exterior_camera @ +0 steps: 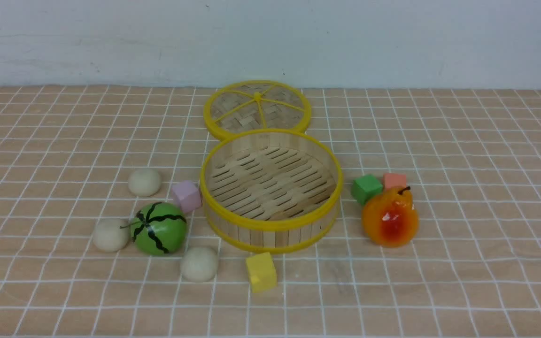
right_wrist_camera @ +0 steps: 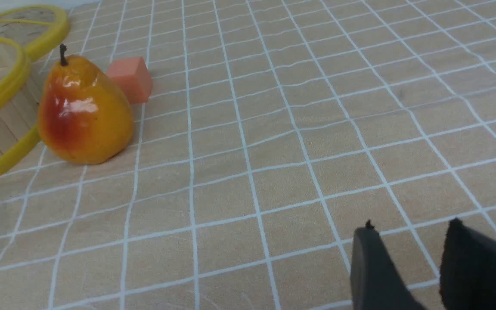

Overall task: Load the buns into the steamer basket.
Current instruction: Use the left arm to grab a steamed stuffed bun

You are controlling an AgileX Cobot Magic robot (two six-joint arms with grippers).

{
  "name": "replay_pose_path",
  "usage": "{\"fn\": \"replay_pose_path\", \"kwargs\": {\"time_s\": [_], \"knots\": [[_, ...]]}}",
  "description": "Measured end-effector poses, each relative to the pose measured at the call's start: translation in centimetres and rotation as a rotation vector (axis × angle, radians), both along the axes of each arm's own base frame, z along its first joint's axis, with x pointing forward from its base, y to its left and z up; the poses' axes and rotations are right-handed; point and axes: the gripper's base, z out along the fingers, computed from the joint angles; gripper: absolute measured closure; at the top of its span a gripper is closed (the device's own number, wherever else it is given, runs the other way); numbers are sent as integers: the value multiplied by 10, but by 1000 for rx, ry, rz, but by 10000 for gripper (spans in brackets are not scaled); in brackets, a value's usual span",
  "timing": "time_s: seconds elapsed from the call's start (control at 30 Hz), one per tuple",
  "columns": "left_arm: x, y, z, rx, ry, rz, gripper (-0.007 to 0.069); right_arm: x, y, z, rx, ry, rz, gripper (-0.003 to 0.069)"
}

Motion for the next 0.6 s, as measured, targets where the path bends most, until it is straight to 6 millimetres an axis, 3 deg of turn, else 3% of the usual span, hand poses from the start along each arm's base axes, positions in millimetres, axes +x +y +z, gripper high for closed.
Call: {"fn": "replay_pose_path", "kwargs": {"time_s": [0.6], "knots": [[0, 0, 0, 0, 0, 0, 591, 0, 0, 0, 0, 0, 0, 418]]}}
